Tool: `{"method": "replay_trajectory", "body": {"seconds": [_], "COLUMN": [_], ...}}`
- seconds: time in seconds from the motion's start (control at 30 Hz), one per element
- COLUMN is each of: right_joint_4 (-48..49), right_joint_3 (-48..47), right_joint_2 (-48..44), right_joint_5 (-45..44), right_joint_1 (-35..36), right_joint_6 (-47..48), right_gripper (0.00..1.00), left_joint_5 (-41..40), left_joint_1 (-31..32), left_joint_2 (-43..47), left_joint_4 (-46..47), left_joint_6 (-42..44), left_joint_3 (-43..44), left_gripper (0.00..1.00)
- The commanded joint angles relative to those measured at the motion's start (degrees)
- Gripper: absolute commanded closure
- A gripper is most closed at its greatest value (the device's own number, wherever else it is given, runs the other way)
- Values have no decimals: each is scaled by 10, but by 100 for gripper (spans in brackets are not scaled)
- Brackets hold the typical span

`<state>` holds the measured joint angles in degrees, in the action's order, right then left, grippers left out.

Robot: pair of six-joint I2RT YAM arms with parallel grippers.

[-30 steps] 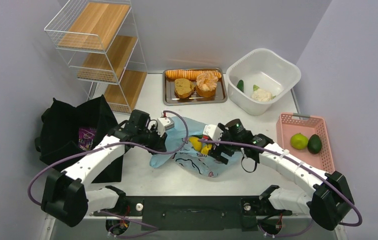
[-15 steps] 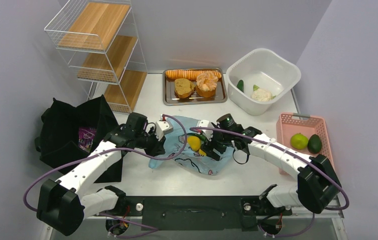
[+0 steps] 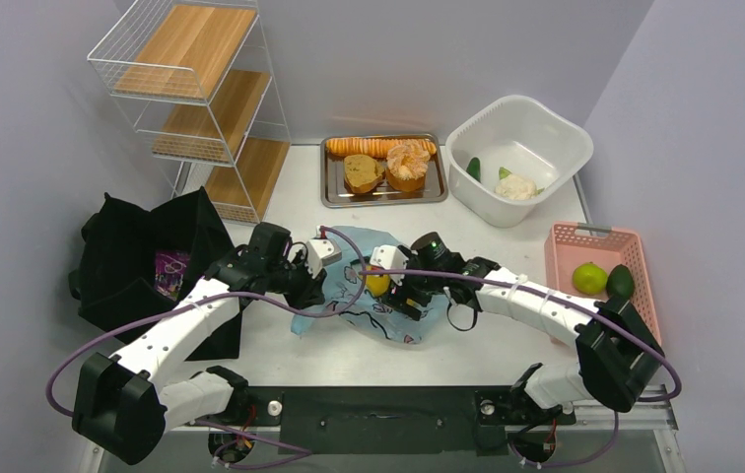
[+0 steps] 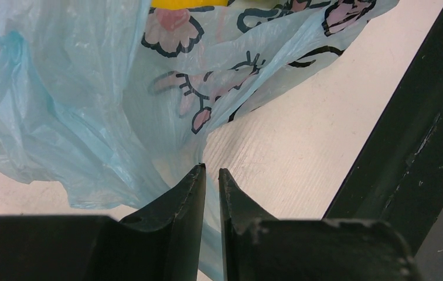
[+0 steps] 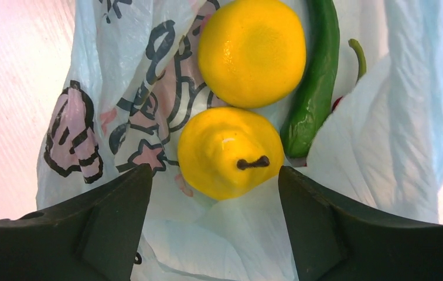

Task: Untie the knot of the grocery bags and take out the mixed food

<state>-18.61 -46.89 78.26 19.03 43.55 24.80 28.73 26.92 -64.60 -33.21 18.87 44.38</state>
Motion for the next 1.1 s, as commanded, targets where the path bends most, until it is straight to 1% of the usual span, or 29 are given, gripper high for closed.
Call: {"method": "replay_trajectory", "body": {"seconds": [0.0,0.1,0.23,0.27,0.3,0.33,0.37,0.4,0.43,0.47,0.5,0.53,0.57,0.63,0.77,0.87,0.93,1.03,1.07], "right_joint_4": [44,45,53,55,55,52,51,49,47,47,47,47,45,39,38,38,35,21,16], "right_joint_3": [-25,-32,-40,-42,-44,-49,-51,-55,-57,-58,-61,-63,-71,-88,-135,-175,-200,-227,-233], "right_joint_2": [23,35,46,48,49,50,49,43,34,27,15,8,-3,-17,-41,-48,-53,-73,-83], "right_joint_5": [-6,-5,-2,1,2,3,3,4,6,9,9,12,12,16,28,46,65,101,111], "right_joint_1": [8,8,8,8,8,8,8,7,7,6,6,6,6,4,-9,-36,-60,-107,-118], "right_joint_6": [8,12,1,-2,-3,-5,-7,-9,-10,-15,-17,-23,-28,-44,-109,-161,-200,-255,-267], "right_gripper": [29,32,30,33,40,44,52,56,65,70,80,84,92,98,100,100,100,100,100], "left_joint_5": [4,3,2,2,1,0,-1,-4,-5,-8,-9,-11,-12,-14,-14,-12,9,77,82], "left_joint_1": [2,2,2,2,2,2,2,2,2,2,2,2,2,2,1,-4,-20,-59,-63], "left_joint_2": [3,2,0,0,0,1,2,2,2,3,3,3,3,3,1,2,10,36,42], "left_joint_4": [24,26,29,30,29,27,26,22,21,20,20,20,21,27,39,51,65,101,111], "left_joint_6": [7,8,6,6,6,7,9,12,12,13,13,12,10,7,-7,-29,-48,-78,-95], "left_joint_3": [2,3,1,1,1,1,1,1,1,0,0,0,-1,-3,-6,-9,-11,-15,-16], "left_gripper": [87,87,87,87,87,87,87,87,87,87,87,87,87,87,87,87,87,87,87]}}
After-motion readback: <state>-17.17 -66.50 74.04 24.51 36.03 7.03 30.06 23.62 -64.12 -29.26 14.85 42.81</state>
